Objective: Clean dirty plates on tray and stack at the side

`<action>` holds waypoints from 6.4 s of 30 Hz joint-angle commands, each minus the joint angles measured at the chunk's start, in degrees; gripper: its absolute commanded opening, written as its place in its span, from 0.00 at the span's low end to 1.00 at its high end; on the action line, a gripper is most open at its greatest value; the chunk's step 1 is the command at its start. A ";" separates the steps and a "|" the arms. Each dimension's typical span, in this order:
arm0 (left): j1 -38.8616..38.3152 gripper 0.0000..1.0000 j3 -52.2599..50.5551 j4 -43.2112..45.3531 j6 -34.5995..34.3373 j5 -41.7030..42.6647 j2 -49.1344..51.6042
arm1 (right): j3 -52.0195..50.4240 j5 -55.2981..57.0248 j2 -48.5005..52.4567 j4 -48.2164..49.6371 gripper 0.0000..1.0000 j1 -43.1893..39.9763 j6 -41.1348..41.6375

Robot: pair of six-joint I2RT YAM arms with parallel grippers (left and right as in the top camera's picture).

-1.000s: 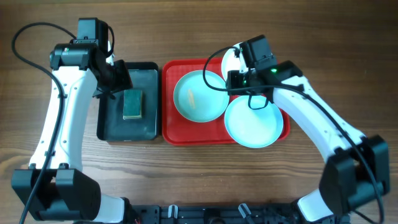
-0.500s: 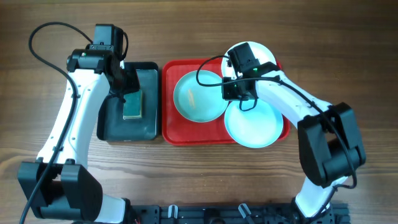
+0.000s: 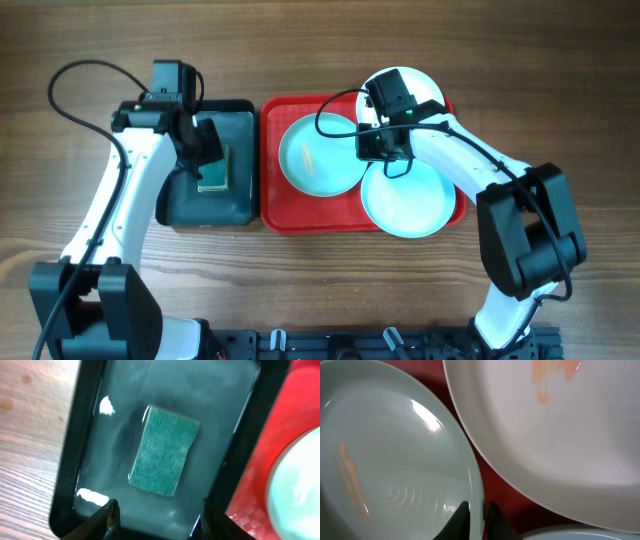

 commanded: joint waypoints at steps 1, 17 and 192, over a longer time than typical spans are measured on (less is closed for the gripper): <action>0.22 0.49 -4.31 2.95 -0.24 -0.98 -0.85 | -0.48 0.55 1.55 0.17 0.08 0.48 0.85; 0.22 0.54 -11.63 14.03 7.85 -0.96 -0.63 | -0.48 0.55 2.08 0.28 0.04 0.55 1.95; 2.43 0.04 -14.97 26.47 13.51 5.49 -5.38 | -1.55 -2.29 2.05 5.55 0.04 2.05 -0.28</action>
